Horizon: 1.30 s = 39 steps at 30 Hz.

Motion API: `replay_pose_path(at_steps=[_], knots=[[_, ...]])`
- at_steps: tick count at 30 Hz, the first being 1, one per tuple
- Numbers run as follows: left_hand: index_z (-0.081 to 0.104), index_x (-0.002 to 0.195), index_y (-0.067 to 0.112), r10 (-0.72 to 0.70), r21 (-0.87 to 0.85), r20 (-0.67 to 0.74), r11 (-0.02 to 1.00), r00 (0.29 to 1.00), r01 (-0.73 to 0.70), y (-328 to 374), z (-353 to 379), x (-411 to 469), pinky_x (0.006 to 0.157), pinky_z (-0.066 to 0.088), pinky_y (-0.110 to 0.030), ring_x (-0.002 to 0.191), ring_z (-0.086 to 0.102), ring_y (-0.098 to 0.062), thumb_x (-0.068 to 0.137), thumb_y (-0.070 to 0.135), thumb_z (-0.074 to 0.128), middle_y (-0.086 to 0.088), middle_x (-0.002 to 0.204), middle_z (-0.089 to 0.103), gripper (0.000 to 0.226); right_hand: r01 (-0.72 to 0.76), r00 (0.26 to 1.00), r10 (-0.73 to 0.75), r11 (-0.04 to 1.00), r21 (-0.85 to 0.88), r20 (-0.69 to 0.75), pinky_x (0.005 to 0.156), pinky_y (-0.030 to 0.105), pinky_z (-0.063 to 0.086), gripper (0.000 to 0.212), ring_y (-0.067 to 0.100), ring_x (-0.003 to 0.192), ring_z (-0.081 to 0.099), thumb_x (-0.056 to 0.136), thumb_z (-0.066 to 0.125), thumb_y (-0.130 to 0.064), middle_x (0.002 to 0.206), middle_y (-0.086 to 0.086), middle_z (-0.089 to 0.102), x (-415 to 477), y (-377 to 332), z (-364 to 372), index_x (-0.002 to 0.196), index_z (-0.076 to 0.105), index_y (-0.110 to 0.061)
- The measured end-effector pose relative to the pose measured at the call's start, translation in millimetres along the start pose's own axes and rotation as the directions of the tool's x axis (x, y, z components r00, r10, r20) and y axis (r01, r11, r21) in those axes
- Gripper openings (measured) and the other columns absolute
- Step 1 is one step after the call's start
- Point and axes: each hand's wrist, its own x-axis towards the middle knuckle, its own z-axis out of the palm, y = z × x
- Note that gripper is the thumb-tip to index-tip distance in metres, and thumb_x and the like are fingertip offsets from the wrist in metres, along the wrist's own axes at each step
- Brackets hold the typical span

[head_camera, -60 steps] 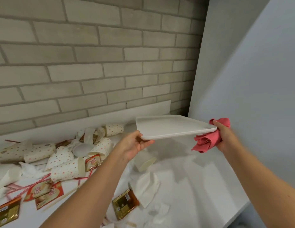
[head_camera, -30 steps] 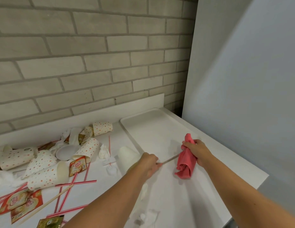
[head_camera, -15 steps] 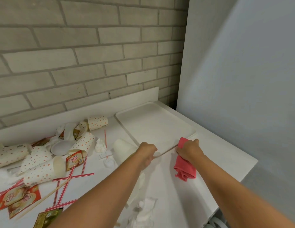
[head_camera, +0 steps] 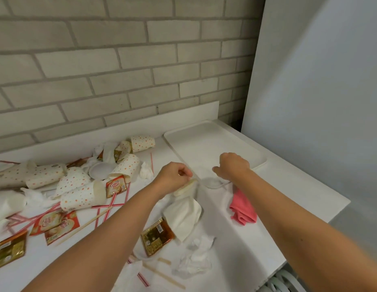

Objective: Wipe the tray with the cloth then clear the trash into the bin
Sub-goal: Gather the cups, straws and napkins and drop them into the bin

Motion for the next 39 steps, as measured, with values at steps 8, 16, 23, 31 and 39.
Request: replay_pose_path(at_steps=[8,16,23,31,39], knots=[[0.053,0.125,0.017,-0.054,0.314,0.185,0.949,0.981,-0.007,-30.4,4.0,-33.1,0.086,0.038,-0.022,0.113,0.049,-0.016,0.073,0.041,0.076,0.002,0.116,0.048,0.062,0.248,0.965,-0.261,0.947,0.206,0.039,0.099,0.037,0.040,0.057,0.027,0.127,0.037,0.090,0.055,-0.044,0.137,0.009,0.042,-3.4,-52.2,30.8,0.137,0.043,-0.014],[0.031,0.140,0.025,-0.084,0.573,0.168,0.819,0.982,-0.028,-46.3,25.7,-42.7,0.105,0.029,-0.040,0.125,0.035,-0.022,0.068,0.057,0.071,0.002,0.136,0.040,0.089,0.218,0.969,-0.232,0.963,0.157,0.079,0.100,0.036,0.033,0.078,0.028,0.125,0.039,0.077,0.064,-0.058,0.134,0.009,0.042,-1.5,-72.9,51.3,0.134,0.041,-0.011],[0.036,0.139,0.027,0.025,0.405,0.116,0.912,0.993,-0.071,-47.4,14.5,-48.2,0.105,0.034,-0.032,0.124,0.043,-0.022,0.078,0.032,0.072,0.001,0.130,0.045,0.071,0.127,0.976,-0.190,0.891,0.435,0.103,0.085,0.027,0.045,0.076,0.025,0.097,0.050,0.070,0.081,-0.032,0.135,0.010,0.025,-10.3,-67.4,39.1,0.131,0.041,-0.009],[0.051,0.130,0.016,0.182,0.174,-0.140,0.972,0.973,-0.157,-26.7,-11.3,-65.3,0.095,0.036,-0.025,0.120,0.049,-0.022,0.089,0.003,0.057,-0.003,0.129,0.053,0.044,0.130,0.991,-0.067,0.712,0.690,-0.118,0.070,0.027,0.051,0.077,0.029,0.116,0.046,0.068,0.083,-0.021,0.133,0.010,0.041,-51.0,-34.2,-10.7,0.133,0.043,-0.021],[0.043,0.120,0.016,0.315,-0.018,-0.129,0.947,0.940,-0.320,9.8,8.8,-110.8,0.067,0.042,-0.022,0.094,0.050,-0.018,0.083,-0.001,0.053,-0.001,0.106,0.051,0.042,0.013,0.946,0.155,0.861,0.509,-0.286,0.078,0.037,0.045,0.076,0.027,0.099,0.049,0.070,0.080,-0.018,0.124,0.014,0.046,-127.9,1.7,-56.4,0.129,0.032,-0.014]])
